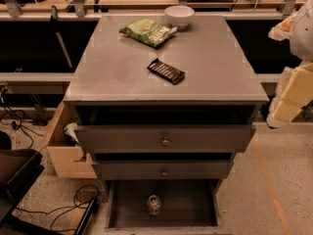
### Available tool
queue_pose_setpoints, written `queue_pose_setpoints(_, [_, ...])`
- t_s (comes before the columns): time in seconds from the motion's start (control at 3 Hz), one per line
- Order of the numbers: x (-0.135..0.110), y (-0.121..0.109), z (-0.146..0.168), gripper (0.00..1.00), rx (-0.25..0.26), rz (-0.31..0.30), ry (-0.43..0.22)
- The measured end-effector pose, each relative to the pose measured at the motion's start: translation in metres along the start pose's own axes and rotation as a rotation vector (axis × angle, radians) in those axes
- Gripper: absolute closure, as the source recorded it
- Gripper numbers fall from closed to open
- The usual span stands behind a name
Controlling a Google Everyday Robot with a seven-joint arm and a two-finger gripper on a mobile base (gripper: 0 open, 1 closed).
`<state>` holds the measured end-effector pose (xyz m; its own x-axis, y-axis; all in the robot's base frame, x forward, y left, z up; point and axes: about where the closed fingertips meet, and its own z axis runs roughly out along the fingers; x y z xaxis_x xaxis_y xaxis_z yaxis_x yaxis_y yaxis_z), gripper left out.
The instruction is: Pick 7up can from bottom drawer and place on counter
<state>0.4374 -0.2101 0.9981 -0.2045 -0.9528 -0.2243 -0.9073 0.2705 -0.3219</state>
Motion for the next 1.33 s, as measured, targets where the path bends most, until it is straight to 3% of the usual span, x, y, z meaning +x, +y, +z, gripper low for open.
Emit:
queue_pose_setpoints(0.33, [-0.001, -0.001, -0.002, 0.0, 0.005, 0.003, 0.008])
queue_pose_setpoints(0.67, [0.015, 0.006, 0.02, 0.0, -0.021, 0.042, -0.053])
queue_pose_setpoints(1.0, [0.069, 0.029, 0.092, 0.0, -0.098, 0.139, -0.185])
queue_pose_setpoints(1.33, [0.11, 0.061, 0.17, 0.0, -0.15, 0.238, -0.368])
